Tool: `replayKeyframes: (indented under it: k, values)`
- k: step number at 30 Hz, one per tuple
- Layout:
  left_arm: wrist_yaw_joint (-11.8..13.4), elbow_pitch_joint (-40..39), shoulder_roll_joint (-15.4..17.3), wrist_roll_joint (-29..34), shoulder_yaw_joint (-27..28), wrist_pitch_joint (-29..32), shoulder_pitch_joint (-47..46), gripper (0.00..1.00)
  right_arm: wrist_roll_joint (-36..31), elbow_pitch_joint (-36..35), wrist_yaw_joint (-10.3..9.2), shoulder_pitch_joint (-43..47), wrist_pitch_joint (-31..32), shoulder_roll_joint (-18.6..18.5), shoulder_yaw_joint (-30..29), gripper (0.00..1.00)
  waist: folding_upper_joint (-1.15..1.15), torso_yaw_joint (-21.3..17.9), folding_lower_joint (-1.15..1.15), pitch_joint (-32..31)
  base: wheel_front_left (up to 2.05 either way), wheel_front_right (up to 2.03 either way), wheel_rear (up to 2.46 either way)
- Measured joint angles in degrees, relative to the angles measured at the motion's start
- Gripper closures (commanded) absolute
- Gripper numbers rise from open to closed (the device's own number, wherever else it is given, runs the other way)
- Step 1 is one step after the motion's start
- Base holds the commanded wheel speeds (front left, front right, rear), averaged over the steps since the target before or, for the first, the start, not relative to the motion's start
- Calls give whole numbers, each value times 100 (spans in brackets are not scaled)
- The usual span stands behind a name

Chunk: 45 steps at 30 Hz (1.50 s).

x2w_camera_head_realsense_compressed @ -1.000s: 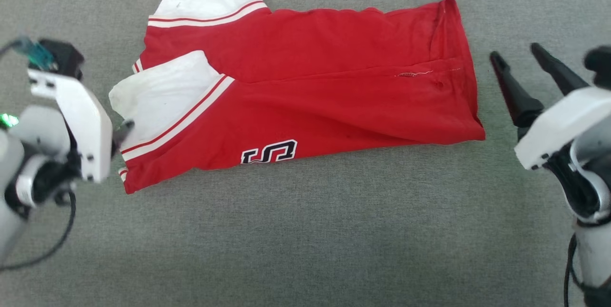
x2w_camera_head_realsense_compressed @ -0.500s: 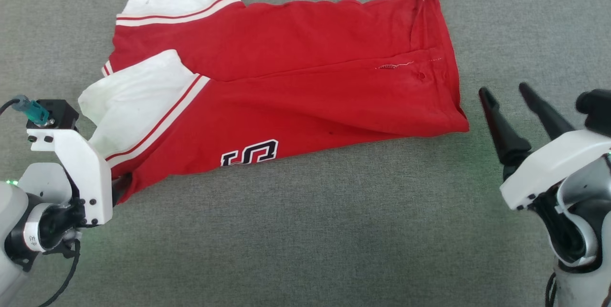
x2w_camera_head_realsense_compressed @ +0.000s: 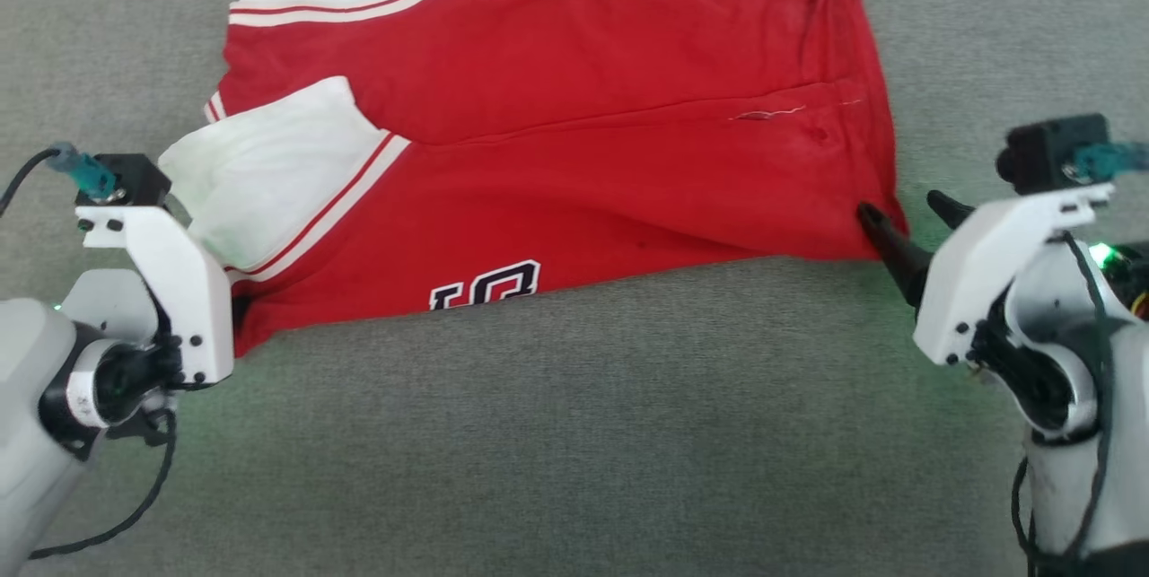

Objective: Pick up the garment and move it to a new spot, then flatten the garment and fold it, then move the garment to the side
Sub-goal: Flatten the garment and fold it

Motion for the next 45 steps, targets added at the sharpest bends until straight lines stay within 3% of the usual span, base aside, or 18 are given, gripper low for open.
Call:
replayKeyframes:
  k: [9,10,11,18,22,27,32,36,39,41,42,43,44,45]
  values:
    - [-124,112,-301,82,-74,-116,-174,100,-280,869,-2,-683,1074,-120,405,0,0,291,0,73,0,0,0]
    - [-126,124,-334,82,-75,-135,-185,100,-286,944,-2,-739,1174,-172,474,74,0,321,0,79,0,0,0]
    - [-132,131,-371,85,-85,-158,-191,100,-304,992,-2,-787,1235,-243,547,100,0,349,0,83,0,0,0]
    - [-172,123,-415,86,-94,-185,-227,100,-129,972,1,-850,1426,-422,511,100,0,468,0,36,0,0,0]
    - [-41,-147,-255,30,-62,-123,-107,100,119,581,1,-687,1740,-660,427,100,0,494,0,-45,0,0,0]
    - [356,-849,138,-19,-5,31,179,100,310,-149,1,-293,2217,-802,198,100,-1,518,0,-132,0,0,0]
    - [933,-1949,657,-14,57,165,543,100,430,-1055,1,330,2741,-802,-188,100,-1,544,0,-160,0,0,0]
    - [1213,-2426,797,-26,4,175,877,100,472,-1451,1,855,3011,-631,-415,100,-1,536,0,-133,0,0,0]
    - [1276,-2403,771,-26,-82,138,1061,100,428,-1514,1,1123,2925,-438,-508,98,-1,521,0,-90,0,0,0]
    - [1261,-2262,665,-30,-94,57,1117,82,359,-1423,1,1217,2766,-292,-500,74,-1,489,0,-71,0,0,0]
    - [1217,-2182,610,-44,-107,37,1124,59,333,-1369,1,1239,2657,-240,-477,63,-1,472,0,-62,0,0,0]
    - [1171,-2091,564,-54,-108,-7,1126,0,319,-1302,1,1232,2508,-201,-435,8,-1,453,0,-57,0,0,0]
    - [1129,-2002,536,-54,-97,-29,1124,0,311,-1238,1,1224,2366,-167,-405,0,-1,431,0,-56,0,0,0]
    - [1079,-1923,531,-62,-81,-53,1118,0,292,-1171,0,1224,2253,-140,-388,0,-1,412,0,-57,0,0,0]
